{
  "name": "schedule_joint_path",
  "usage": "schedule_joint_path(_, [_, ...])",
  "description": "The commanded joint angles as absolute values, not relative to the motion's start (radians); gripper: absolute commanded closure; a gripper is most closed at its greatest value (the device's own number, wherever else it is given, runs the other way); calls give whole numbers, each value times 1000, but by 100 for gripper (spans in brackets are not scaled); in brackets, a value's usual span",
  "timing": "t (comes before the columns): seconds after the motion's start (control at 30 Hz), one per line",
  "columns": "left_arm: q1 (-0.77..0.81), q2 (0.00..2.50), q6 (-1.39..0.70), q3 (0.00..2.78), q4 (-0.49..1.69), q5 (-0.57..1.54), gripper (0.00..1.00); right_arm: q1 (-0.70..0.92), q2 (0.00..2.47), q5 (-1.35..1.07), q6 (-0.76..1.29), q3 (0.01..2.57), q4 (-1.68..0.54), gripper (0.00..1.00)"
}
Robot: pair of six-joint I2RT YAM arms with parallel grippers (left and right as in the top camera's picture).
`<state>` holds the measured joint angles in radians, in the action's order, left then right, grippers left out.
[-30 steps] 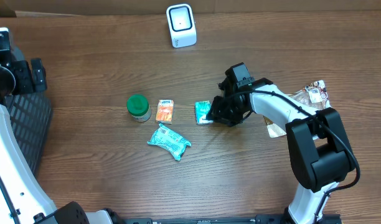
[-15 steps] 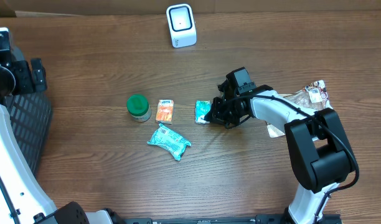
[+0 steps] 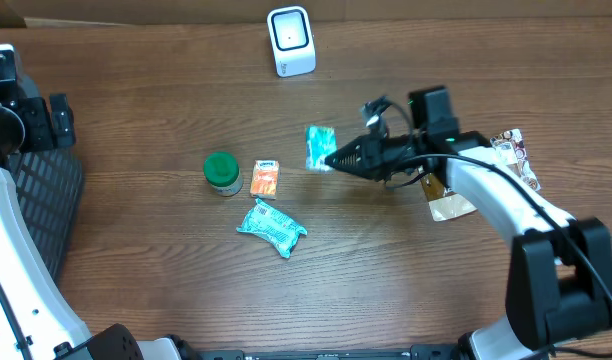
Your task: Scan the item barcode
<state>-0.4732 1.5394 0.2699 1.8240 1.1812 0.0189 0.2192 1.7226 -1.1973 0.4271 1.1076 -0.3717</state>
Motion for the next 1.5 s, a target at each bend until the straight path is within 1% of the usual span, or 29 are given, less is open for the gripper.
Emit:
schedule_joint_path(0.0, [-477,1545,292,1828,1177,19,1,204,1704,-1476,521,1114,-299,96])
schedule_joint_path(0.17, [-477,1545,292,1828,1177,19,0,200,1703,-1570,725,1114,-139,96])
schedule_joint_path(0.3, [-477,1545,292,1828,1177,19,0,200,1703,-1569,945,1114,-6,96])
schedule_joint_path(0.33, [-477,1545,292,1828,1177,19,0,201,1703,-1569,1032,1114,59,96])
schedule_joint_path(0.43, [-477,1545,292,1828,1177,19,0,201,1703,-1569,1173,1114,154,96])
schedule_joint_path(0.53, [-477,1545,292,1828,1177,19,0,201,1703,-1569,1262,1114,249,96])
schedule_joint_path(0.67, [-477,1545,292,1828,1177,19,1,201,1703,-1569,1314,1114,320,96])
schedule_joint_path(0.9, [-477,1545,292,1828,1178,19,0,201,1703,-1569,1300,1114,347,96])
schedule_joint_path(1.03, [-477,1545,292,1828,1177,19,0,209,1703,-1565,1208,1113,361,96])
schedule_joint_path(1.13, [-477,1545,292,1828,1177,19,0,231,1703,-1547,1109,1113,326,96])
schedule_joint_path(1.23, [-477,1545,292,1828,1178,19,0,259,1703,-1518,997,1113,237,96])
schedule_joint_path(1.3, [-477,1545,292,1828,1178,19,0,277,1703,-1483,901,1113,138,96])
schedule_joint_path(1.47, [-477,1545,292,1828,1177,19,0,304,1704,-1266,655,1113,-192,96])
